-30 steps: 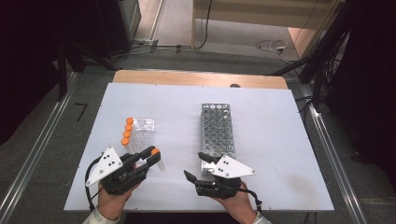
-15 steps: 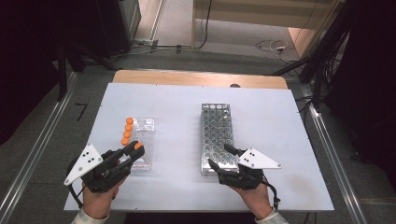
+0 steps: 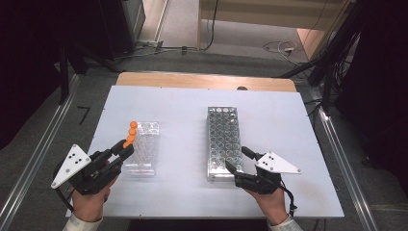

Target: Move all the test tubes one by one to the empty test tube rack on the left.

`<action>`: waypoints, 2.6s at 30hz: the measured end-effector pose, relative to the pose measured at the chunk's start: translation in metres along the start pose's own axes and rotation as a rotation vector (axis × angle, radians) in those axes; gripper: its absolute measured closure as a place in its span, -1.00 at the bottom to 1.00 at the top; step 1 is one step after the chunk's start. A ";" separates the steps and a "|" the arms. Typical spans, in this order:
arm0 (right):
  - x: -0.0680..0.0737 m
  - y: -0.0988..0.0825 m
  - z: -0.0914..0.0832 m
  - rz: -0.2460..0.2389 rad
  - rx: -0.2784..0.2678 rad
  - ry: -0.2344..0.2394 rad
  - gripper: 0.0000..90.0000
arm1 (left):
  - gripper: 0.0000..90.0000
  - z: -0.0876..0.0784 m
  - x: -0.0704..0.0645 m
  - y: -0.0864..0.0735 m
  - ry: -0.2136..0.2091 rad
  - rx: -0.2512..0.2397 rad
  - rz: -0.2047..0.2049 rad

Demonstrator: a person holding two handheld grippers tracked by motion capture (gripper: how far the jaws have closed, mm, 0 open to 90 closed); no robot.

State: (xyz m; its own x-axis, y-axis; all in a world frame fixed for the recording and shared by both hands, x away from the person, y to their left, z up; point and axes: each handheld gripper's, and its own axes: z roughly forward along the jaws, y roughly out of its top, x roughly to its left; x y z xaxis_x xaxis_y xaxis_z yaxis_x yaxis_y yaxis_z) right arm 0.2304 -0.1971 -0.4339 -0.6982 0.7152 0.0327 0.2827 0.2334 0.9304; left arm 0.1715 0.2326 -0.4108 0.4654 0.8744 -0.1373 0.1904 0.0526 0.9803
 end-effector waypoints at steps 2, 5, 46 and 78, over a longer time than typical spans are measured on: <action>0.000 0.000 0.000 0.000 -0.001 -0.001 -0.42 | 0.55 -0.002 0.005 0.001 0.017 -0.005 -0.006; 0.000 0.000 0.000 0.003 0.004 -0.003 -0.42 | 0.55 -0.004 0.010 0.001 0.042 -0.007 -0.004; 0.000 -0.001 0.001 -0.004 0.005 -0.010 -0.42 | 0.38 0.009 0.004 -0.033 0.178 0.116 0.078; -0.037 -0.007 -0.016 0.061 -0.006 -0.131 -0.42 | -0.48 0.001 0.020 -0.036 0.258 0.042 -0.030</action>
State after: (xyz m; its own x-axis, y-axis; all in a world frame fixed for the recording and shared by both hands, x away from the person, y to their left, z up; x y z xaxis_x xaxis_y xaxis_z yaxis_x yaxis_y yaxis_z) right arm 0.2439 -0.2361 -0.4355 -0.5876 0.8081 0.0418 0.3182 0.1833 0.9301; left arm 0.1747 0.2482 -0.4491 0.2240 0.9671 -0.1205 0.2390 0.0653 0.9688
